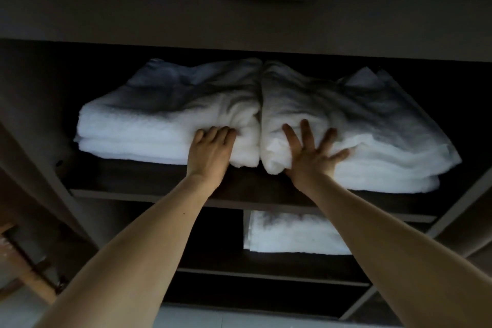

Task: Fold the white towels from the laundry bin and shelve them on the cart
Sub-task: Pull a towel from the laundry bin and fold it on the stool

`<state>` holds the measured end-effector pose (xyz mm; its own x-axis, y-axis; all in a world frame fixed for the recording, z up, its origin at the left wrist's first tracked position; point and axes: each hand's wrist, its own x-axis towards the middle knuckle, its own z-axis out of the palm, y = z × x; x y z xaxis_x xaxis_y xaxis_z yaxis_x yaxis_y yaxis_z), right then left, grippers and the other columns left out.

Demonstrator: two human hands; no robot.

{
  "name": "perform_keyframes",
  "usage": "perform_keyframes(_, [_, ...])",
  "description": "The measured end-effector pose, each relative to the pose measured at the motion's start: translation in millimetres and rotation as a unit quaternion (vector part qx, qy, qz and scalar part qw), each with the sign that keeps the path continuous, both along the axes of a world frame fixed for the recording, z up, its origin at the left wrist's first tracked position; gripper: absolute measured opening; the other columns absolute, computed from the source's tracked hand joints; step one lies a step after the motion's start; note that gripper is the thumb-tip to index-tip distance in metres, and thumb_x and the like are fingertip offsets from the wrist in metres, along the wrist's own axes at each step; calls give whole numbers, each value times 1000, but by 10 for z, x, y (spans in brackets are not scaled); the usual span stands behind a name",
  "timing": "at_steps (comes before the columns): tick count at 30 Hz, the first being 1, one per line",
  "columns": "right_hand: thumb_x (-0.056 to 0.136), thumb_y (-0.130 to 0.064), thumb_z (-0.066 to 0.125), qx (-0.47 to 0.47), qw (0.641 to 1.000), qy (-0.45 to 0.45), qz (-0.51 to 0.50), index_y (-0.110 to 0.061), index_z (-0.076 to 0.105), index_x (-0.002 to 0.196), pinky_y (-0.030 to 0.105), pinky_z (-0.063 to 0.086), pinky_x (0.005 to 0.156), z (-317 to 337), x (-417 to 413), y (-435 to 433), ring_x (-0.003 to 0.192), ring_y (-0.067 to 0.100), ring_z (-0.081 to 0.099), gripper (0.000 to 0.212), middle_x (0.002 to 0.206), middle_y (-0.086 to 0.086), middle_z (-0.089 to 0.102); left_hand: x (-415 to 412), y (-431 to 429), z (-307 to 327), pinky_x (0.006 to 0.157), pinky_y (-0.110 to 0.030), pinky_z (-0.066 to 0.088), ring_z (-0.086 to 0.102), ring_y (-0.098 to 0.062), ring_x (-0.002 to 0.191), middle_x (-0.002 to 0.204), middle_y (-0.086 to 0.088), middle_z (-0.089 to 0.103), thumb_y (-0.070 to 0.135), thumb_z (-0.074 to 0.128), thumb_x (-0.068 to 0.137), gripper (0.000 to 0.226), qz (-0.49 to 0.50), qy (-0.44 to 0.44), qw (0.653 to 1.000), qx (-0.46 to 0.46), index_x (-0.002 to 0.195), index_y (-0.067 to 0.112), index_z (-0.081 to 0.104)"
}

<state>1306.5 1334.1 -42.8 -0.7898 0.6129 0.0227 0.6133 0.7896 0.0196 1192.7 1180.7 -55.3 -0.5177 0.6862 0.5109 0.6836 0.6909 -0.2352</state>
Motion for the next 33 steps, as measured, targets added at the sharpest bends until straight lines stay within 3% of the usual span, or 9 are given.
perform_keyframes(2, [89, -48, 53, -47, 999, 15, 5, -41, -35, 135, 72, -3, 102, 21, 33, -72, 134, 47, -30, 100, 148, 1, -39, 88, -49, -46, 98, -34, 27, 56, -25, 117, 128, -6, 59, 18, 82, 57, 76, 3, -46, 999, 27, 128, 12, 55])
perform_keyframes(3, [89, -46, 53, -69, 997, 32, 12, -40, -32, 138, 69, -7, 104, 12, 64, -113, 134, 44, -32, 99, 148, 1, -39, 144, -80, -54, 109, -35, 18, 37, -23, 136, 148, -4, 39, 24, 73, 72, 80, 7, -74, 997, 11, 144, 16, 37])
perform_keyframes(5, [90, -38, 53, -81, 995, 57, 33, -36, -29, 141, 62, -13, 108, -13, 152, -196, 135, 37, -34, 97, 149, 1, -38, 226, -145, -50, 115, -36, 2, 0, -17, 147, 159, 3, 0, 37, 51, 90, 79, 20, -103, 994, -29, 151, 23, 3])
perform_keyframes(7, [90, -31, 53, -68, 994, 69, 49, -33, -27, 143, 57, -16, 108, -24, 239, -269, 136, 33, -34, 95, 150, 0, -35, 320, -230, 2, 116, -37, 1, -7, -14, 146, 159, 5, -10, 40, 42, 94, 75, 21, -115, 993, -33, 151, 26, -5])
perform_keyframes(12, [91, -31, 52, -57, 990, 29, 125, -33, -18, 146, 54, -14, 111, 131, 247, -750, 139, 31, -29, 89, 152, -2, -32, 482, -736, 190, 116, -39, 5, -6, -16, 146, 158, 5, -12, 38, 38, 97, 70, 32, -153, 987, -26, 150, 29, -6])
perform_keyframes(19, [93, -33, 48, -82, 967, 6, 241, -32, -10, 148, 52, -11, 112, 692, 13, -2011, 142, 28, -24, 80, 154, -3, -26, 616, -2068, 760, 116, -37, 8, -7, -17, 146, 159, 4, -11, 39, 35, 98, 67, 97, -172, 980, -3, 150, 30, -7])
perform_keyframes(25, [94, -38, 46, -64, 925, -7, 374, -33, -7, 149, 52, -8, 113, 1487, -131, -3396, 144, 27, -17, 76, 157, -4, -17, 888, -3508, 1580, 117, -37, 7, -9, -15, 146, 159, 6, -9, 43, 33, 98, 65, 168, -188, 968, 4, 149, 32, -7])
perform_keyframes(29, [94, -36, 47, -125, 907, 28, 401, -32, 1, 150, 48, -3, 115, 2181, -393, -4264, 145, 22, -10, 73, 158, -5, -6, 984, -4376, 2248, 116, -37, 8, -5, -15, 146, 159, 6, -4, 42, 36, 98, 66, 206, -176, 962, 20, 150, 32, -3])
perform_keyframes(33, [93, -37, 48, -139, 881, 1, 453, -32, 3, 150, 48, -2, 116, 2377, -472, -4972, 146, 22, -8, 73, 159, -4, -5, 1049, -5026, 2531, 116, -37, 8, -4, -14, 146, 159, 8, 0, 42, 38, 97, 66, 263, -189, 945, 54, 150, 32, 0])
